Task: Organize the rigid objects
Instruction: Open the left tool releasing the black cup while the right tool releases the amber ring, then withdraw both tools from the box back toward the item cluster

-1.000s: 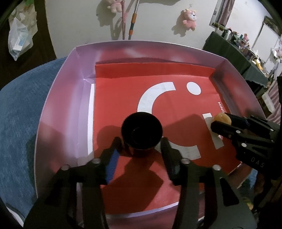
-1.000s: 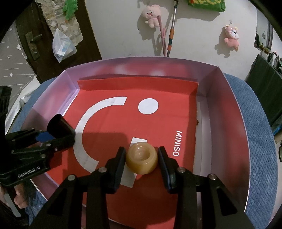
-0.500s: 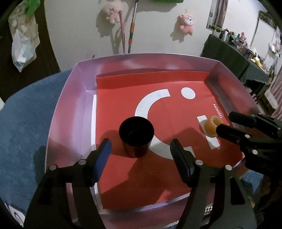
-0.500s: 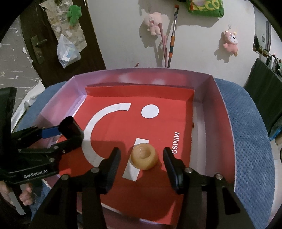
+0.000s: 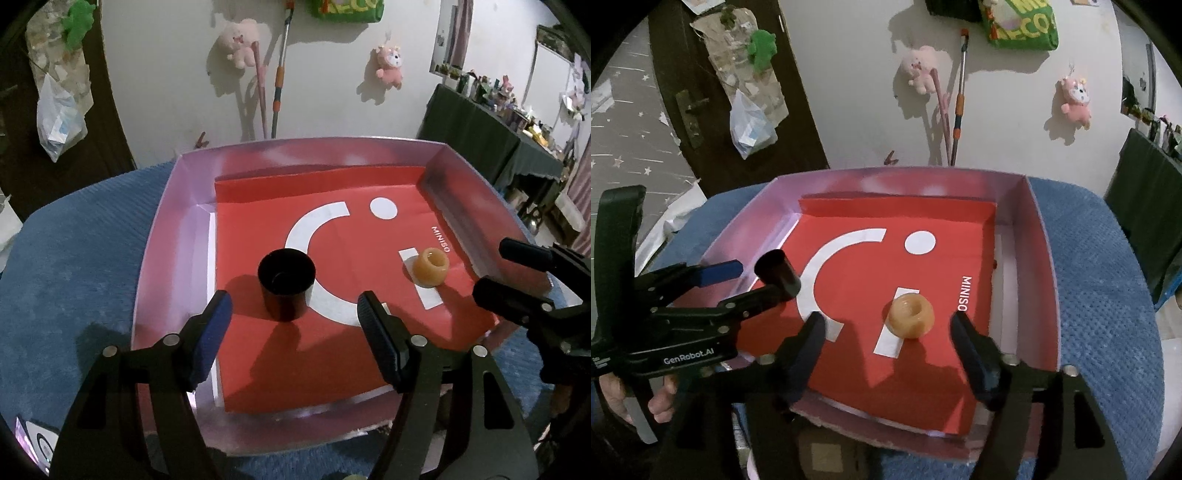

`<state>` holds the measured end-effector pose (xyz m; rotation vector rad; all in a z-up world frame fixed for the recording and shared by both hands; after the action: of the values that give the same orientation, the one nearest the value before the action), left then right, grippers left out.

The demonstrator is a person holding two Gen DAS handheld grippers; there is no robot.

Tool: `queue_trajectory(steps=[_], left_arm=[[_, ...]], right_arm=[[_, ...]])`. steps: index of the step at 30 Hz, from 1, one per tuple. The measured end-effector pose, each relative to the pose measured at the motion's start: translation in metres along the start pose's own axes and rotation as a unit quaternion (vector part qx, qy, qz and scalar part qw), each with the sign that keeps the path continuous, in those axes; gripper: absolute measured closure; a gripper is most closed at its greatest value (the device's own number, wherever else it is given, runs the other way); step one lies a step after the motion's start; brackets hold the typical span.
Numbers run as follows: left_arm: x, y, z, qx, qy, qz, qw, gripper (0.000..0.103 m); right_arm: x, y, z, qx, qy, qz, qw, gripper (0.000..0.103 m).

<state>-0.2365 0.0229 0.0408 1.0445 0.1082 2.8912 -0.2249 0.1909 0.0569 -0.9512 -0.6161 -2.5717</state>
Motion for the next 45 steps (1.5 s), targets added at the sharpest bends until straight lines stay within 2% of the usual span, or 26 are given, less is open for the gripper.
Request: queue_trajectory(steps=[1,3,6,8,12,15,29,36,45], left_arm=[[-0.001,0.0,0.002,0.0,-0.002,0.002,1.0,0.028],[-0.001,0.002,0.008,0.001,-0.011,0.007,0.9999,0.025],[-0.002,0.002,0.016,0.005,-0.022,0.009,0.9997,0.025],[-0.003,0.001,0.021,0.006,-0.028,0.007,0.9996,0.025],[-0.005,0.0,0.031,0.009,-0.039,0.005,0.9992,0.024],[-0.007,0.001,0.037,0.01,-0.045,0.009,0.9989,0.024],[-0.029,0.005,0.057,0.005,-0.057,0.043,0.9974,0.024],[-0.044,0.011,0.07,0.021,-0.072,0.064,0.9951,0.024],[-0.06,0.007,0.093,0.035,-0.098,0.056,0.993,0.024]], right_arm=[[0.0,0.0,0.003,0.001,-0.004,-0.001,1.0,0.022],[0.0,0.001,0.009,0.006,-0.01,-0.003,1.0,0.022],[-0.002,0.002,0.018,0.011,-0.019,-0.005,1.0,0.019],[-0.003,0.003,0.022,0.013,-0.024,-0.004,1.0,0.013],[-0.006,0.006,0.031,0.021,-0.036,-0.005,0.999,0.01],[-0.008,0.007,0.039,0.027,-0.049,-0.01,0.998,0.0],[-0.024,0.025,0.072,0.038,-0.102,0.01,0.994,0.0],[-0.036,0.039,0.089,0.025,-0.139,0.018,0.99,0.0],[-0.057,0.049,0.101,0.004,-0.158,0.013,0.987,0.0]])
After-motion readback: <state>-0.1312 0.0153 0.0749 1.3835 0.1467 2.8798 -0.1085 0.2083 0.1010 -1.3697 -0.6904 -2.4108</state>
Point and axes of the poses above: each gripper's, at about its wrist camera, not at the fingertips, and z roughly against the way its jaws point, y to its left, x to its top, the point moved 3 cm from there along -z, roughly the way its jaws point, and after that the axes turned 9 degrees about x, right-handed, at the moved point
